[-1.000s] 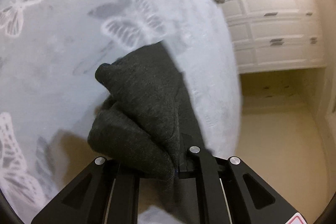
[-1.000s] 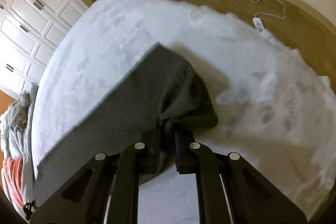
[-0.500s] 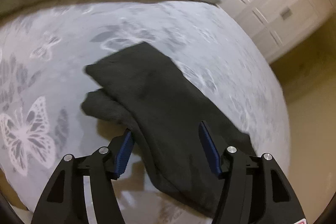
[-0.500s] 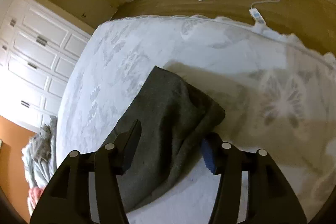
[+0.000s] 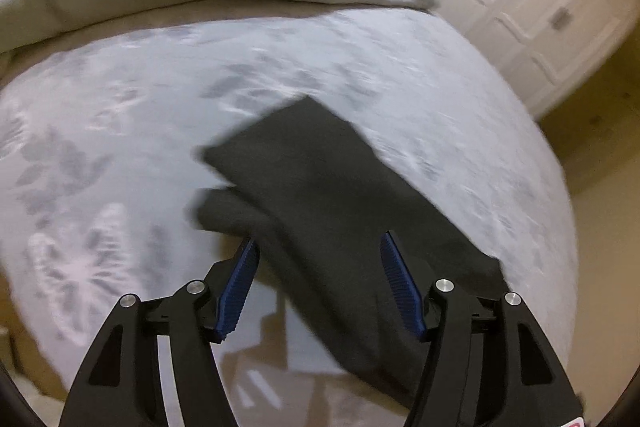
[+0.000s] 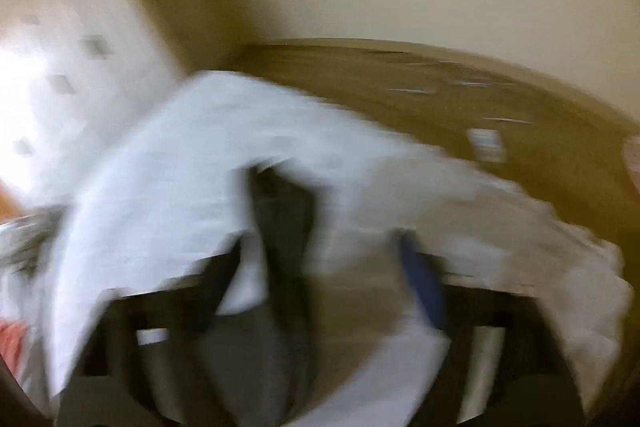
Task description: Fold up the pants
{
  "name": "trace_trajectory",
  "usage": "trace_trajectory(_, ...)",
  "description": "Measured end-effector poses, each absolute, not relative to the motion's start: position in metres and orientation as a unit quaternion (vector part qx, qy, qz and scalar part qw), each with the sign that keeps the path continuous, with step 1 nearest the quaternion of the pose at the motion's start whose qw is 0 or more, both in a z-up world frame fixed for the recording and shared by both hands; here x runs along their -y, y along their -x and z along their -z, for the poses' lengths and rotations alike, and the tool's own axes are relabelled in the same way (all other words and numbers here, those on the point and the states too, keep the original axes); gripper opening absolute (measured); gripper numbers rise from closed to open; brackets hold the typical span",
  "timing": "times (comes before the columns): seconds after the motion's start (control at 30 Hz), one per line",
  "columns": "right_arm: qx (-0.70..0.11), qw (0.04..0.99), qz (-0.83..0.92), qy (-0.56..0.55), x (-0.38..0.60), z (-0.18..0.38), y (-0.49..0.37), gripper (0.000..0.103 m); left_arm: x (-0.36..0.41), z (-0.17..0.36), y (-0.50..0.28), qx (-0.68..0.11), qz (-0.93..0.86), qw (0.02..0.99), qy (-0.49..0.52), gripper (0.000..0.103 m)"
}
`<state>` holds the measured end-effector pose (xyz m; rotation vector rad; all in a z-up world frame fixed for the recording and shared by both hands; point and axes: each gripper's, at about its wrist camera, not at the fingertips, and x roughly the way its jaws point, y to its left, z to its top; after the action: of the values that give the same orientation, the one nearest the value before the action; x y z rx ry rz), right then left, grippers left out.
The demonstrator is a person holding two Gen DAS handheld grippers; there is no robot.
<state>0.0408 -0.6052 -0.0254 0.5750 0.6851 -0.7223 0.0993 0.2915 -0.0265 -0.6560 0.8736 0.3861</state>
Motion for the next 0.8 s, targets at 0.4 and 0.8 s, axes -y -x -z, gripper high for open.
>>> trace_trajectory(0.4, -0.372, 0.815, 0.260, -0.361, 0.636, 0.075, -0.003, 0.065, -0.272, -0.001, -0.089, -0.353, -0.165, 0.880, 0.273, 0.072)
trace_trajectory(0.8, -0.371, 0.812, 0.250, -0.375, 0.650, 0.100, -0.018, 0.010, -0.164, 0.031, -0.118, -0.440, 0.023, 0.878, 0.186, 0.072)
